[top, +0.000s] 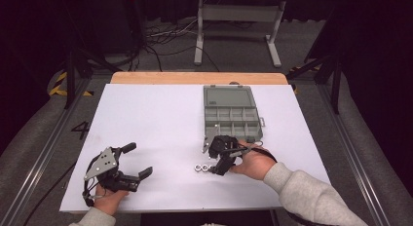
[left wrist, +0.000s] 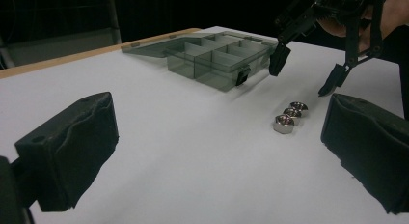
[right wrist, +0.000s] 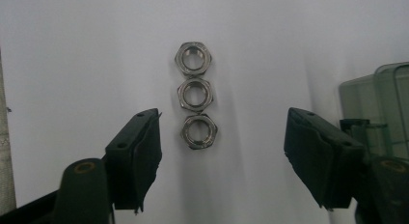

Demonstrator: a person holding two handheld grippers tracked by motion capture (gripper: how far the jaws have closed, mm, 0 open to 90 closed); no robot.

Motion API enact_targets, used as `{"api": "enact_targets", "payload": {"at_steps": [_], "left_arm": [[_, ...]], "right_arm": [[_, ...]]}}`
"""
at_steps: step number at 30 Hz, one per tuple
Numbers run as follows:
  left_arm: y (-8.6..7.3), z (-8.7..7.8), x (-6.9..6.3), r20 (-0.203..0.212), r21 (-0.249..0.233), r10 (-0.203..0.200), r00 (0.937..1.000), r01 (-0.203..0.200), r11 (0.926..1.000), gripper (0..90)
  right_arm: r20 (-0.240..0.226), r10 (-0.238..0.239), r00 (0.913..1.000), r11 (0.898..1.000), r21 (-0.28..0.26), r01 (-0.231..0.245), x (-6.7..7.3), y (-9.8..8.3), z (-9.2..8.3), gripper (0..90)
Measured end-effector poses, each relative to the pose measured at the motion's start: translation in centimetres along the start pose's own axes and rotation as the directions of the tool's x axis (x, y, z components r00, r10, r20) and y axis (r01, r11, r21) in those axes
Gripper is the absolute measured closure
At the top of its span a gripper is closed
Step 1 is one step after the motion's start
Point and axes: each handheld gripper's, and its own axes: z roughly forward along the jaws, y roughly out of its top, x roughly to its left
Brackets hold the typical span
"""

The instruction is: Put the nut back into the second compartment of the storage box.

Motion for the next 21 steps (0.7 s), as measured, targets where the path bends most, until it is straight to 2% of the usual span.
{"api": "enact_targets", "payload": {"at_steps": [6,10,17,19,21], "left_arm": [[0.0,-0.1,0.1,-0.001,0.005,-0.006,1.0,0.006,1.0,0.7],[0.0,0.0,0.0,-0.002,-0.003,-0.006,1.0,0.006,1.0,0.7],[0.0,0.0,0.0,-0.003,-0.002,-0.007,1.0,0.007,1.0,0.7],[0.0,0.0,0.0,-0.003,-0.002,-0.007,1.0,0.007,1.0,0.7],[0.0,-0.1,0.0,-0.003,-0.002,-0.003,1.0,0.003,1.0,0.7]], "right_arm": [[-0.027,0.006,0.9996,1.0,0.007,-0.006,0.2,-0.2,1.1,40.5],[-0.045,0.009,0.9989,0.999,0.031,-0.008,0.4,-0.2,1.8,45.8],[-0.048,0.005,0.9988,0.999,0.049,-0.002,0.5,0.0,2.1,57.7],[-0.059,-0.005,0.9983,0.997,0.072,0.009,0.6,0.0,2.3,65.0],[-0.05,-0.002,0.9988,0.997,0.073,0.005,0.7,0.0,2.4,67.0]]}}
